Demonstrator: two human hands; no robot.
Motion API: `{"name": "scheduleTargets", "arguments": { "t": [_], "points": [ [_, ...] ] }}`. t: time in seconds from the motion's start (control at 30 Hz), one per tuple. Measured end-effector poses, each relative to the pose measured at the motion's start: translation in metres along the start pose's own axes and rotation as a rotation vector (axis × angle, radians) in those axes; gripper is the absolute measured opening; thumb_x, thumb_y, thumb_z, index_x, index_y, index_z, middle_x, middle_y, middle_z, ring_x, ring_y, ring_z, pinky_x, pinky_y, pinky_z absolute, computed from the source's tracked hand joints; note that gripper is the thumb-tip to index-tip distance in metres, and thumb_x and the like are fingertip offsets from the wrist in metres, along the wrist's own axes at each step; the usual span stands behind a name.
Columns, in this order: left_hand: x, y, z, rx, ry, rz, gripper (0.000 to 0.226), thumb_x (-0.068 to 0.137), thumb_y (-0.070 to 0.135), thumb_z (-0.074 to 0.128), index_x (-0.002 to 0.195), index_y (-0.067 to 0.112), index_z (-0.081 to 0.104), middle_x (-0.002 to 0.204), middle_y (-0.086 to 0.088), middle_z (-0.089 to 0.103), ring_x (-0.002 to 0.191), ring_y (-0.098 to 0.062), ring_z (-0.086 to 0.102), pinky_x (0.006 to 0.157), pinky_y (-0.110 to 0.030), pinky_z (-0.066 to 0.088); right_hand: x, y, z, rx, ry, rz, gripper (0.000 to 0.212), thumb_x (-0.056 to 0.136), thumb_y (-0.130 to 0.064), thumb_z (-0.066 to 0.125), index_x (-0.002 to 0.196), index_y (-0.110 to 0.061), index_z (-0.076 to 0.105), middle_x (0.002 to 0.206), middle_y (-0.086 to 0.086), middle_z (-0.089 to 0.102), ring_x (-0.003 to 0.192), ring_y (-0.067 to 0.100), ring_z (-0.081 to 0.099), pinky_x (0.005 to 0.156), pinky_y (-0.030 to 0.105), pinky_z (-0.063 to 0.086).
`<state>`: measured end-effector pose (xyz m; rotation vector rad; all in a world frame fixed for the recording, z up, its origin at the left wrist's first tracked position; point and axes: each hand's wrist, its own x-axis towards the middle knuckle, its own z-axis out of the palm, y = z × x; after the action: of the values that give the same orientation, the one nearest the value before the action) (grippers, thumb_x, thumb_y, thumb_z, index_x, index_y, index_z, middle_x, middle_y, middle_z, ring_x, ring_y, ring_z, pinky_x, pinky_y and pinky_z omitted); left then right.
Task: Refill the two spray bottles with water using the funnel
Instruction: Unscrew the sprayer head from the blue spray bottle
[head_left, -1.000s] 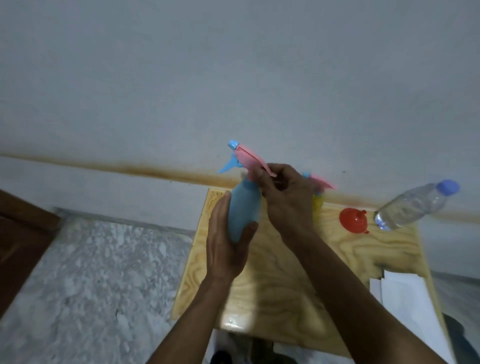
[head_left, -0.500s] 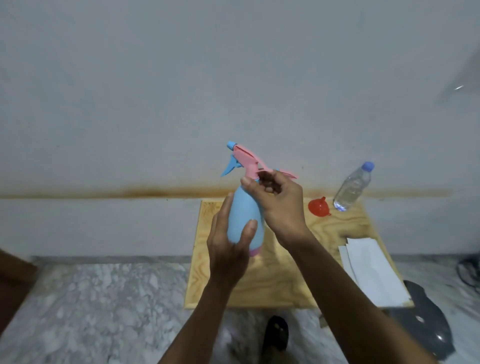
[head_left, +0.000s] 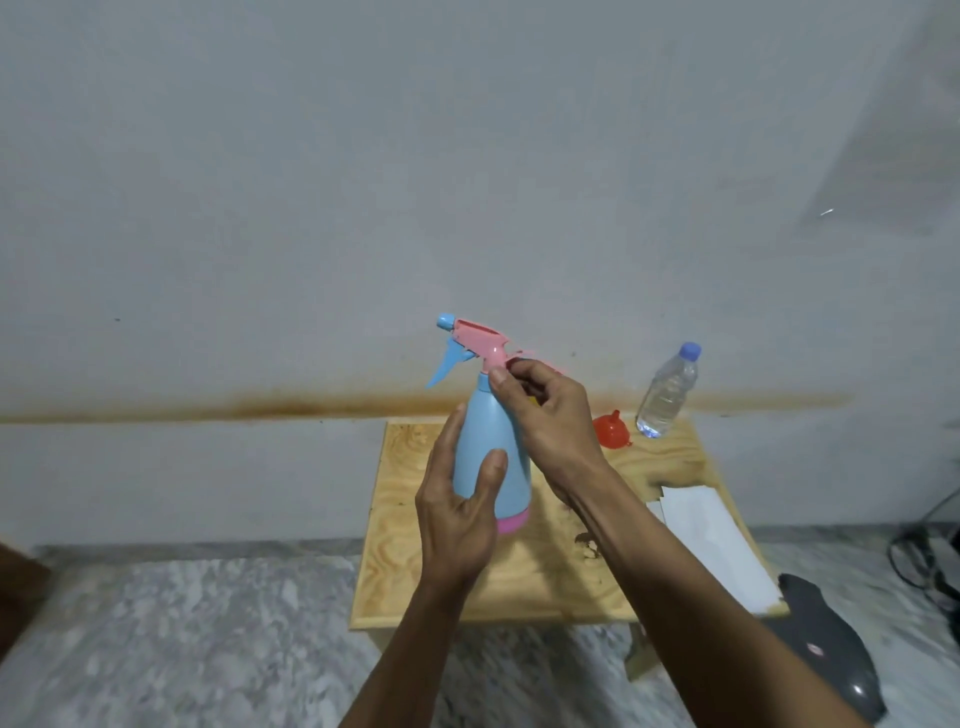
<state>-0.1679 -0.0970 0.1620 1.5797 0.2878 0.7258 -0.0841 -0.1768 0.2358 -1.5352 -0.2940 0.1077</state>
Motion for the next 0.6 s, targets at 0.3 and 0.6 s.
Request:
{"name": "scheduleTargets", "arguments": {
  "t": [0.3,0.6],
  "points": [
    [-0.014,-0.002,0.020,0.010,0.053,-0.079,0.056,0.085,0.057,0.064,0.139,0.048,0.050,0.140,0.013,0.058,0.126,-0.014,0.059,0.094,-0.052,0.057,-0.001,0.017,-0.018,0.063,-0.016,0.088,0.022,0.091,-0.036,0.072,0.105,-0.020,0.074,0.101,-0.002,0.075,0.097,0.015,0.070,0.088,0.036,0.057],
    [-0.010,0.009,0.029,-0.015,0.092,-0.116,0.048,0.089,0.047,0.065,0.134,0.051,0.051,0.134,0.026,0.059,0.122,-0.003,0.061,0.094,-0.045,0.058,0.009,0.023,-0.016,0.067,-0.011,0.034,0.017,0.093,-0.025,0.070,0.108,-0.018,0.074,0.098,-0.005,0.075,0.092,0.014,0.069,0.074,0.025,0.054]
  ]
}}
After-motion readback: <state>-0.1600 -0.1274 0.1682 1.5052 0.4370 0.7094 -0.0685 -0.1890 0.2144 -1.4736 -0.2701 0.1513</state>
